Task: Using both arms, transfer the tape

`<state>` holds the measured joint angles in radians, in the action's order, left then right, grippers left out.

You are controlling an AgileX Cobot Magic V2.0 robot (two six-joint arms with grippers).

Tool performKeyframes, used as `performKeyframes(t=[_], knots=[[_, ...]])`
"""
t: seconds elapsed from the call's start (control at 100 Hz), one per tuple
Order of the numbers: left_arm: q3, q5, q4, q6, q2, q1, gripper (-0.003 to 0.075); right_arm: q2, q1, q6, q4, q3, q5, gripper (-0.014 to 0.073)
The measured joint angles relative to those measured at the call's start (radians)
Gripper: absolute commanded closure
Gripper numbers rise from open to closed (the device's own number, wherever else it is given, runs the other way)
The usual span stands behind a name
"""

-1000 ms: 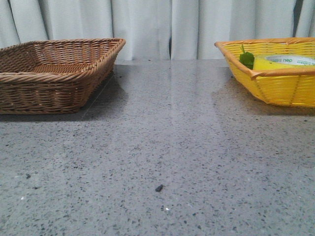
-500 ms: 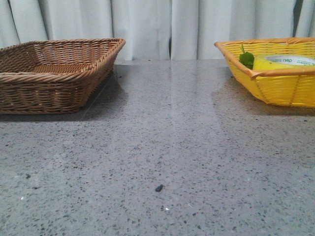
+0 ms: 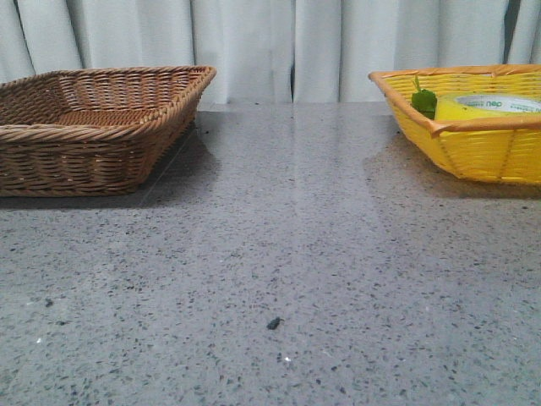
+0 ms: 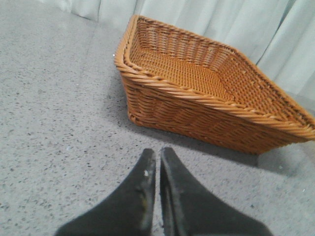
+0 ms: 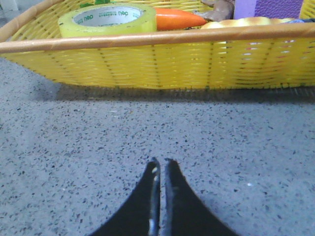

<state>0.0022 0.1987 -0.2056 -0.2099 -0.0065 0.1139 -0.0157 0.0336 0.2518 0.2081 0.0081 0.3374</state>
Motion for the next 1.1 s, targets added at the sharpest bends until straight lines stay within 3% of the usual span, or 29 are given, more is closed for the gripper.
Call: performKeyframes(t=[0.28,0.45,0.67,0.74,0.82,0.89,0.95,1.04,1.1], knots=[[0.0,-0.059,-0.175,0.0,0.0,0.0,0.0741,0.0,0.0,0.0,0.089,0.002,-0.028,0.066],[0.0,-0.085,-0.284,0.0,0.0,0.0,0.0741,0.0,0.0,0.0,0.097,0.002,-0.237,0.066],[0.0,-0.091,-0.312,0.0,0.0,0.0,0.0741,0.0,0.0,0.056,-0.133,0.002,-0.64,0.066],[0.0,-0.104,-0.365,0.0,0.0,0.0,0.074,0.0,0.0,0.092,-0.248,0.002,-0.665,0.0659],[0.0,-0.114,-0.429,0.0,0.0,0.0,0.073,0.0,0.0,0.155,-0.387,0.002,-0.598,0.066],[0.0,-0.116,-0.446,0.0,0.0,0.0,0.0666,0.0,0.0,0.191,-0.461,-0.002,-0.509,0.066],[-0.004,-0.118,-0.439,0.0,0.0,0.0,0.0553,0.0,0.0,0.204,-0.486,-0.028,-0.434,0.0659],[-0.033,-0.094,-0.37,0.0,0.0,0.0,0.0365,0.0,0.0,0.21,-0.476,-0.093,-0.337,0.0656],[-0.08,-0.057,-0.283,0.0,0.002,0.0,0.03,0.004,0.002,0.21,-0.438,-0.145,-0.279,0.0629]])
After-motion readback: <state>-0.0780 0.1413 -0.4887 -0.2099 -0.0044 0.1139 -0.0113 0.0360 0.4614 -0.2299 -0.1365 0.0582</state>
